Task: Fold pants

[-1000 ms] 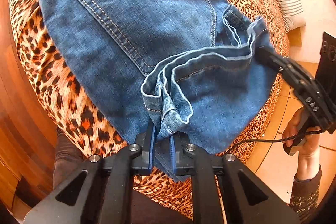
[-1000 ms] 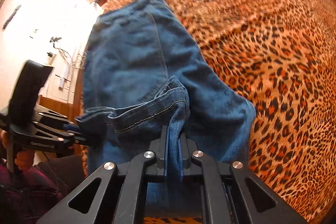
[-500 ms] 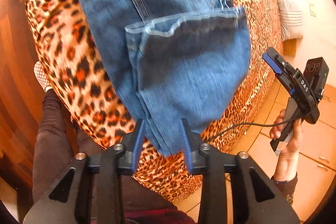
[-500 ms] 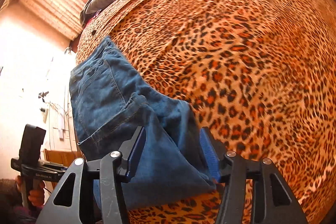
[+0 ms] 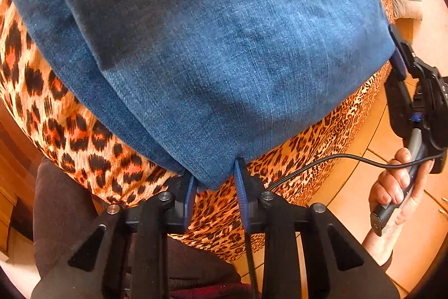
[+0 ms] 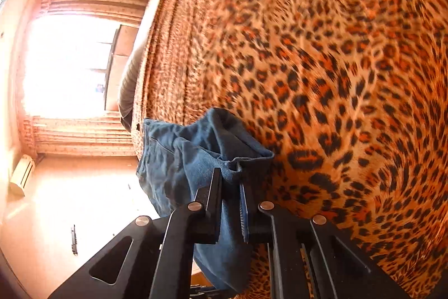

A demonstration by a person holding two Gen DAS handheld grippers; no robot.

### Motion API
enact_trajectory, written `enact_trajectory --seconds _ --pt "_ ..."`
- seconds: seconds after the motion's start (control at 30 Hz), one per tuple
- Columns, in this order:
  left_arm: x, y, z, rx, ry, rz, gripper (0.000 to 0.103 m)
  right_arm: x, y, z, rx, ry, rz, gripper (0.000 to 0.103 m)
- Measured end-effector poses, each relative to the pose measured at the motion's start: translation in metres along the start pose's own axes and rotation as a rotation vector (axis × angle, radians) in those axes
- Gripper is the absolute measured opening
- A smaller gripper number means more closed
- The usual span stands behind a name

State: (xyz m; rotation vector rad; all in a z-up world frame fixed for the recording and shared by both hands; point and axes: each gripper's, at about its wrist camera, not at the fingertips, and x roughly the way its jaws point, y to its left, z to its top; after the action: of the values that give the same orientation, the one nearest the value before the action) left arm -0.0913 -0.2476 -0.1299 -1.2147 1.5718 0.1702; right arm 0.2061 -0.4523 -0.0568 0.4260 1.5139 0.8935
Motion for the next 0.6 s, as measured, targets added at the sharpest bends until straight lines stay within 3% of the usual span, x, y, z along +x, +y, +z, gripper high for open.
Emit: enact_trajectory --seconds 0.07,0.2,0.33,0.43,0.5,0.57,0.6 --pt "0.001 -0.002 0.001 -0.002 0.003 0.009 0.023 0.001 0.013 0.003 -0.085 0.008 -0.065 0.007" --pt "-0.003 -0.001 -0.01 0.036 0.012 0.015 0.021 0.024 -0.005 0.008 -0.127 0.046 -0.272 0.008" --pt "-0.022 0.009 -0.02 0.075 0.046 -0.033 0.021 0.019 0.0 0.008 -0.132 0.039 -0.278 0.014" --pt "-0.054 0.013 -0.02 0.111 -0.018 -0.066 0.021 -0.001 0.021 0.013 -0.213 -0.025 -0.311 0.017" --pt "-0.08 0.014 -0.01 0.107 -0.117 -0.079 0.032 0.001 0.047 0.014 -0.301 -0.022 -0.229 0.023" --pt "-0.1 0.018 0.007 0.053 -0.211 -0.105 0.057 0.016 0.074 0.009 -0.383 0.005 -0.182 0.026" --pt "-0.106 0.019 0.015 0.03 -0.25 -0.125 0.057 0.026 0.085 0.005 -0.416 0.022 -0.152 0.026"
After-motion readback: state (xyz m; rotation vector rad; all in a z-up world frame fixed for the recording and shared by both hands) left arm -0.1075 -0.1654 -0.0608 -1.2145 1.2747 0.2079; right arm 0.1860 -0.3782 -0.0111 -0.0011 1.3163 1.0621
